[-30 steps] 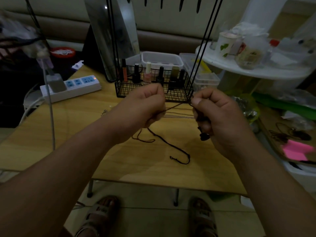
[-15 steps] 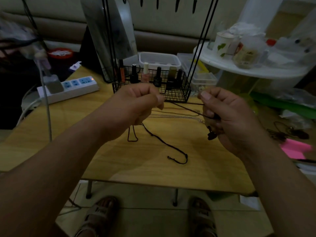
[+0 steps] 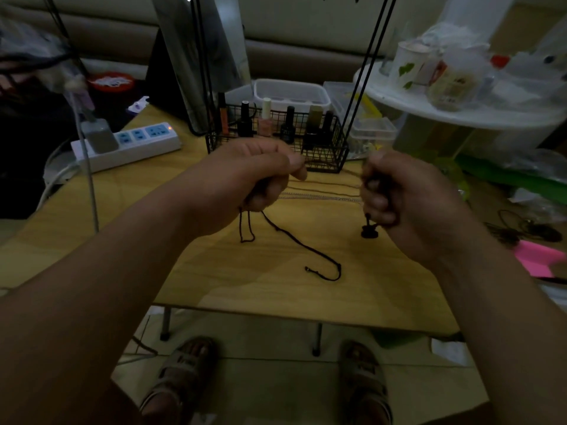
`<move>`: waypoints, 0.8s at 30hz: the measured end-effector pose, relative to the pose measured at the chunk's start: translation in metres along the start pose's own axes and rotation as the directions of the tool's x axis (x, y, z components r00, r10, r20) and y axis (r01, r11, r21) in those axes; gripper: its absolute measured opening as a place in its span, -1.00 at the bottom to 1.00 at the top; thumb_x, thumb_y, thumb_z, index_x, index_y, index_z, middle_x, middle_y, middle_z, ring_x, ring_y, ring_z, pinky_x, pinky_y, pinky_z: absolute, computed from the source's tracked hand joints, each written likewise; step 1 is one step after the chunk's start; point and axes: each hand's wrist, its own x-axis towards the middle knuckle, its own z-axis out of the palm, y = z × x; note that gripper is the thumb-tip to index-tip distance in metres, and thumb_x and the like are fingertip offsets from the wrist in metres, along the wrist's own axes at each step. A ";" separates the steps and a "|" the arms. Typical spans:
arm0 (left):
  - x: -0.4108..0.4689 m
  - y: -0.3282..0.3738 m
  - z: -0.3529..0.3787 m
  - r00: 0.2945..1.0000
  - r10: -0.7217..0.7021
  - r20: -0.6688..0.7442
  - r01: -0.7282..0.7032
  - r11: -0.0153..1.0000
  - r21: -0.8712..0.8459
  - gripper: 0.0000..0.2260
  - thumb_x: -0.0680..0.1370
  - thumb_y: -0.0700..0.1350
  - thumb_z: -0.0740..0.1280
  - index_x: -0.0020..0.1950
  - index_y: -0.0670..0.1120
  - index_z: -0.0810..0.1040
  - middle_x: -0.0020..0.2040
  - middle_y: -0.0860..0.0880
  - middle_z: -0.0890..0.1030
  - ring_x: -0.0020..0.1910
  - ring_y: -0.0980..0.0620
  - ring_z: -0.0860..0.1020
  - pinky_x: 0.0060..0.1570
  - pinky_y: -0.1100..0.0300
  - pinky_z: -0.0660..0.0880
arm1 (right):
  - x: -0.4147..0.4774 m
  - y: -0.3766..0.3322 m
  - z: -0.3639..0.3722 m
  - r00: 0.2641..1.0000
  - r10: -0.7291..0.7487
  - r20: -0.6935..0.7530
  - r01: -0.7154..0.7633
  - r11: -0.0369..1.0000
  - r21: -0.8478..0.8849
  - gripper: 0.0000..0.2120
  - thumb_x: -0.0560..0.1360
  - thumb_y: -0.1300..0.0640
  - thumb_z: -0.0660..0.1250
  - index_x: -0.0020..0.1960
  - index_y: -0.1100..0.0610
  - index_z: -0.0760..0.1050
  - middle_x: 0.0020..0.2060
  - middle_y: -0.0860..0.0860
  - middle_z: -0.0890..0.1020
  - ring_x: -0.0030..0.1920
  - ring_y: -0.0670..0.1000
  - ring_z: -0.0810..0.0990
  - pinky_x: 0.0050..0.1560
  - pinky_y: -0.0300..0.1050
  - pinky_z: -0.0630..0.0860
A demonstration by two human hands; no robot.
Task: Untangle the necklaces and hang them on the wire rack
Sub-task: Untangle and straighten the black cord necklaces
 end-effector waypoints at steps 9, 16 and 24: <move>-0.001 -0.019 0.012 0.983 -0.181 0.043 0.060 0.525 0.849 -0.84 0.61 0.01 0.41 0.18 0.18 0.55 -0.10 0.16 0.53 -0.16 0.22 0.50 -0.24 0.30 0.40 | 0.002 0.017 0.017 0.997 0.074 -0.025 -0.068 0.684 -0.726 -0.75 0.64 -0.13 0.30 -0.06 0.02 0.56 -0.28 -0.11 0.72 -0.43 -0.24 0.52 -0.26 -0.14 0.37; -0.004 -0.027 0.016 0.977 -0.198 0.077 0.013 0.414 0.910 -0.95 0.61 0.05 0.35 -0.01 0.13 0.58 -0.09 0.15 0.56 -0.08 0.12 0.54 -0.13 0.12 0.52 | 0.005 0.040 0.028 0.984 0.113 0.137 0.078 0.421 -0.904 -0.83 0.60 -0.11 0.38 -0.07 -0.03 0.59 -0.17 -0.11 0.63 -0.15 -0.10 0.59 -0.17 -0.08 0.52; -0.029 -0.015 0.009 0.919 -0.309 0.246 0.038 0.690 0.723 -0.94 0.62 0.02 0.41 0.08 0.14 0.63 -0.33 0.30 0.59 -0.36 0.31 0.51 -0.36 0.41 0.35 | -0.001 0.030 0.017 0.957 0.169 0.236 0.120 0.510 -0.852 -0.92 0.57 -0.03 0.44 -0.07 -0.06 0.63 -0.22 -0.10 0.67 -0.24 -0.18 0.59 -0.21 -0.20 0.46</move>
